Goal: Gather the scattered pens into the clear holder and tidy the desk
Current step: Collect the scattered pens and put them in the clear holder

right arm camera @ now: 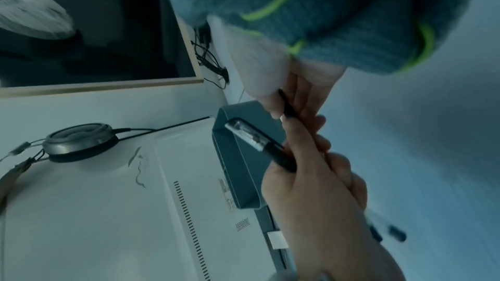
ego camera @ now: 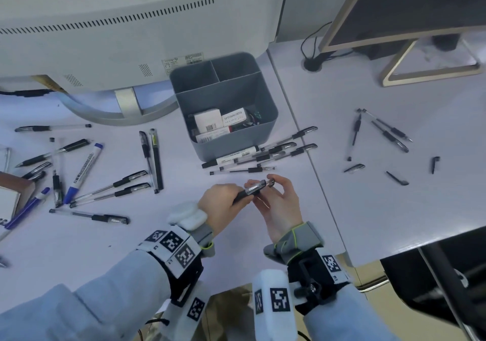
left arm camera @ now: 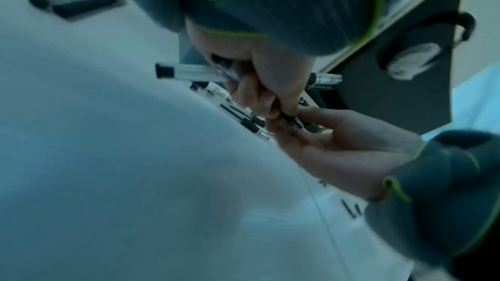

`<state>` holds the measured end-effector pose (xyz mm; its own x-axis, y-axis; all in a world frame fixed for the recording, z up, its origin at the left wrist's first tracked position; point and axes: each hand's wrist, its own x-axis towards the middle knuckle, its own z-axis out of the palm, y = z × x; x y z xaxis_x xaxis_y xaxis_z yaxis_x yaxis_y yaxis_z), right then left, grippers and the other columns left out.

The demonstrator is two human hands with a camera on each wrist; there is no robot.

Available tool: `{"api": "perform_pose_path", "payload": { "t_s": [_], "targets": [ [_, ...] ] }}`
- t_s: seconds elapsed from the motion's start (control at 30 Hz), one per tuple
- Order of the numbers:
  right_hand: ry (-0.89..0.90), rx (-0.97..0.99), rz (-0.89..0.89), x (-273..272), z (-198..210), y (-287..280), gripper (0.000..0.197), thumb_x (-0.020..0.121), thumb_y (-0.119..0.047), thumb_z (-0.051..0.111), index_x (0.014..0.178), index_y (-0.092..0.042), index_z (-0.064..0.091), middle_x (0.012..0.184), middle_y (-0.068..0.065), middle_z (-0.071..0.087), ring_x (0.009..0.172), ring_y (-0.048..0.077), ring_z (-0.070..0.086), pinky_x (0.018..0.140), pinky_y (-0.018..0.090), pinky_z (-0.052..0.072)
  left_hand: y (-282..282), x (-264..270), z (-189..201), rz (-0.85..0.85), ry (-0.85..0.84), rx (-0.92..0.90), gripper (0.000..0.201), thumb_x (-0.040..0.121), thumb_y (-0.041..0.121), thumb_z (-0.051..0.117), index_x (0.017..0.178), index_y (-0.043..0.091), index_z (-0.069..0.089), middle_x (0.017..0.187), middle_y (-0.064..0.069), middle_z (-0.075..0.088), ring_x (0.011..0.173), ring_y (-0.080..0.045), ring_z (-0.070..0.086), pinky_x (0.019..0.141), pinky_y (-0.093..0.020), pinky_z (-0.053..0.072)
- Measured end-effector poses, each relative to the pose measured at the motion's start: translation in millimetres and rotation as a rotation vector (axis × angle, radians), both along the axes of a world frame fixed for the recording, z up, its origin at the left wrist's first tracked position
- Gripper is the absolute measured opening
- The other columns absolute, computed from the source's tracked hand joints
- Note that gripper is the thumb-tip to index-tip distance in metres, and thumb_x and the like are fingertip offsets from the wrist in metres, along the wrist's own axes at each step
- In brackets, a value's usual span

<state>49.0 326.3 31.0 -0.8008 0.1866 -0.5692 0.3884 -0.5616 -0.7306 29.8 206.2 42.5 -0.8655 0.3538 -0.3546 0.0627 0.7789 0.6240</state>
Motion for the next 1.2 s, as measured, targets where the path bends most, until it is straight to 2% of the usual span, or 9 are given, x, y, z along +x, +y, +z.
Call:
{"api": "perform_pose_path", "payload": {
  "t_s": [0.17, 0.27, 0.47, 0.57, 0.87, 0.97, 1.07, 1.13, 1.2],
  "targets": [
    [0.038, -0.042, 0.007, -8.4, -0.8, 15.8, 0.025, 0.091, 0.005, 0.038, 0.089, -0.016, 0.051, 0.065, 0.003, 0.056, 0.052, 0.013, 0.047, 0.049, 0.018, 0.044, 19.8, 13.1, -6.1, 0.432, -0.471, 0.439, 0.029, 0.094, 0.027, 0.043, 0.093, 0.001, 0.058, 0.072, -0.007, 0.064, 0.047, -0.019, 0.066, 0.049, -0.022, 0.056],
    [0.004, -0.083, 0.01, -11.0, 0.3, 21.2, 0.027, 0.09, 0.006, 0.031, 0.085, -0.014, 0.05, 0.064, 0.002, 0.041, 0.044, 0.008, 0.039, 0.04, 0.017, 0.037, 29.6, 16.6, -3.5, 0.419, -0.685, 0.586, 0.029, 0.095, 0.028, 0.039, 0.101, 0.002, 0.051, 0.075, -0.01, 0.062, 0.043, -0.012, 0.065, 0.046, -0.02, 0.056],
    [-0.095, -0.246, 0.027, -22.0, 2.0, 35.4, 0.011, 0.091, -0.025, 0.046, 0.098, -0.02, 0.053, 0.055, -0.003, 0.054, 0.046, 0.015, 0.039, 0.046, 0.025, 0.034, 36.5, 17.3, -3.7, 0.38, -0.587, 0.641, 0.032, 0.096, 0.019, 0.038, 0.066, 0.014, 0.048, 0.044, 0.007, 0.049, 0.028, -0.004, 0.039, 0.033, -0.012, 0.03],
    [-0.043, -0.11, 0.05, -21.5, 1.9, 41.1, 0.018, 0.095, -0.017, 0.038, 0.084, -0.014, 0.052, 0.053, -0.001, 0.06, 0.053, 0.018, 0.048, 0.049, 0.026, 0.042, 38.8, 13.4, -7.8, 0.353, -0.548, 0.609, 0.034, 0.096, 0.016, 0.037, 0.067, 0.012, 0.054, 0.047, 0.003, 0.04, 0.027, -0.002, 0.032, 0.031, -0.011, 0.026],
    [-0.088, -0.127, 0.082, -9.3, -9.5, 42.9, 0.018, 0.094, -0.021, 0.041, 0.085, -0.012, 0.054, 0.059, -0.002, 0.044, 0.047, 0.012, 0.041, 0.048, 0.027, 0.027, 44.2, 11.7, -16.1, 0.369, -0.671, 0.605, 0.03, 0.095, 0.022, 0.039, 0.072, 0.012, 0.055, 0.064, -0.004, 0.051, 0.037, 0.0, 0.048, 0.041, -0.013, 0.044],
    [-0.07, 0.122, 0.314, -1.4, -13.6, 41.4, 0.014, 0.09, -0.019, 0.051, 0.079, -0.009, 0.049, 0.058, 0.004, 0.042, 0.048, 0.018, 0.038, 0.045, 0.03, 0.031, 51.4, 14.6, -20.7, 0.257, -0.628, 0.44, 0.026, 0.096, 0.021, 0.038, 0.074, 0.011, 0.048, 0.065, -0.002, 0.048, 0.036, -0.003, 0.047, 0.041, -0.018, 0.043],
    [-0.095, 0.396, 0.439, -5.8, -23.5, 31.9, 0.015, 0.086, -0.017, 0.056, 0.076, -0.006, 0.055, 0.073, 0.013, 0.052, 0.064, 0.024, 0.049, 0.062, 0.039, 0.042, 62.6, 10.1, -22.7, 0.199, -0.459, 0.275, 0.024, 0.094, 0.012, 0.037, 0.074, 0.021, 0.046, 0.068, -0.005, 0.049, 0.057, -0.023, 0.051, 0.062, -0.033, 0.043],
    [-0.106, 0.45, 0.41, -11.7, -27.6, 26.8, 0.024, 0.089, -0.021, 0.053, 0.07, -0.006, 0.057, 0.075, 0.013, 0.057, 0.074, 0.025, 0.055, 0.077, 0.045, 0.048, 62.9, 5.9, -24.1, 0.193, -0.362, 0.17, 0.014, 0.093, 0.017, 0.042, 0.101, 0.017, 0.053, 0.093, -0.014, 0.063, 0.088, -0.033, 0.06, 0.078, -0.035, 0.046],
    [-0.121, 0.325, 0.245, -20.9, -29.4, 30.0, 0.033, 0.092, -0.019, 0.047, 0.062, -0.01, 0.054, 0.061, 0.007, 0.06, 0.063, 0.024, 0.059, 0.071, 0.04, 0.052, 55.2, 3.5, -26.3, 0.108, -0.298, 0.029, 0.038, 0.088, 0.029, 0.053, 0.118, 0.007, 0.046, 0.114, -0.017, 0.059, 0.106, -0.035, 0.057, 0.085, -0.037, 0.046]
  ]
}}
